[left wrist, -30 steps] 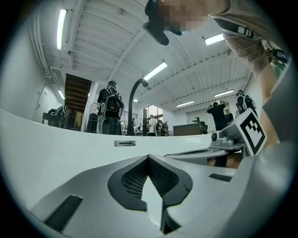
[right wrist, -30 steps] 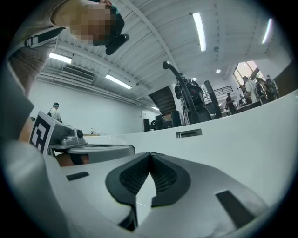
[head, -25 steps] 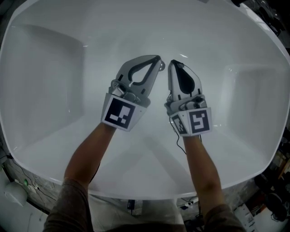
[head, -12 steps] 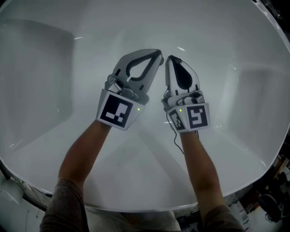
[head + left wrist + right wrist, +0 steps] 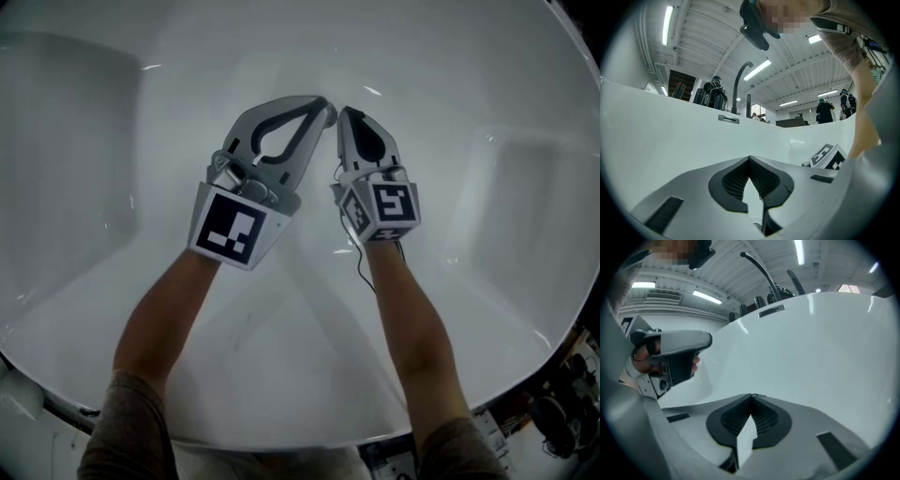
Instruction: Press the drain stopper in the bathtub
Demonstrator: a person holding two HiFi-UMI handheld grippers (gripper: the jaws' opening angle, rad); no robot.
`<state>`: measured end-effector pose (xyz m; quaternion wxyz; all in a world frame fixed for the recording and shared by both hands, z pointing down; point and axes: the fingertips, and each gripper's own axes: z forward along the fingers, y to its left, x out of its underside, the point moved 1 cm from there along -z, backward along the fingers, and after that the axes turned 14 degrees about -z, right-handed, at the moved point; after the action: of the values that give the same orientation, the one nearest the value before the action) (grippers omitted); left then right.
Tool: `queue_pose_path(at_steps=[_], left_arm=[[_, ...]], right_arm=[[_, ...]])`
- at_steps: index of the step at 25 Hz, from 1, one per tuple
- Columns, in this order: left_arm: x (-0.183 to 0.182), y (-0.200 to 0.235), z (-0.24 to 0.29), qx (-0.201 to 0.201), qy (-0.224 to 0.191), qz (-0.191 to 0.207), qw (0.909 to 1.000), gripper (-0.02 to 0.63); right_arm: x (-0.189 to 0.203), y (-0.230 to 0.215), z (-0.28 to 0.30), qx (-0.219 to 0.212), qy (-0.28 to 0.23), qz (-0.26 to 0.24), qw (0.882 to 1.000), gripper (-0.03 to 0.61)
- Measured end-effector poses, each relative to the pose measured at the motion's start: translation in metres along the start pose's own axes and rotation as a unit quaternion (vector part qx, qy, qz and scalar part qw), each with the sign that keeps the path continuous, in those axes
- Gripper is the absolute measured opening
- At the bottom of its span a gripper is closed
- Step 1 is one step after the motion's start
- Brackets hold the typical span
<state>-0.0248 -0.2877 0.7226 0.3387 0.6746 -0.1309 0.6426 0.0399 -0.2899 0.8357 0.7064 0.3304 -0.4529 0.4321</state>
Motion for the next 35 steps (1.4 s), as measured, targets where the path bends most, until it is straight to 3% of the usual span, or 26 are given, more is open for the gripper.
queue_pose_path(at_steps=[9, 18, 29, 35], left_arm=[[0.018, 0.016, -0.002, -0.002, 0.009, -0.009, 0.9999, 0.002], [0.048, 0.024, -0.004, -0.01, 0.024, -0.026, 0.9993, 0.002], [0.062, 0.024, -0.004, -0.01, 0.038, -0.029, 0.9988, 0.002], [0.062, 0.023, -0.004, -0.007, 0.043, -0.033, 0.9985, 0.002]], right_arm=[[0.058, 0.004, 0.046, -0.011, 0.08, 0.004, 0.997, -0.003], [0.126, 0.01, 0.067, -0.038, 0.169, -0.007, 0.985, -0.004], [0.165, 0.01, 0.08, -0.056, 0.265, -0.007, 0.963, -0.004], [0.17, 0.014, 0.079, -0.066, 0.282, -0.008, 0.957, -0.004]])
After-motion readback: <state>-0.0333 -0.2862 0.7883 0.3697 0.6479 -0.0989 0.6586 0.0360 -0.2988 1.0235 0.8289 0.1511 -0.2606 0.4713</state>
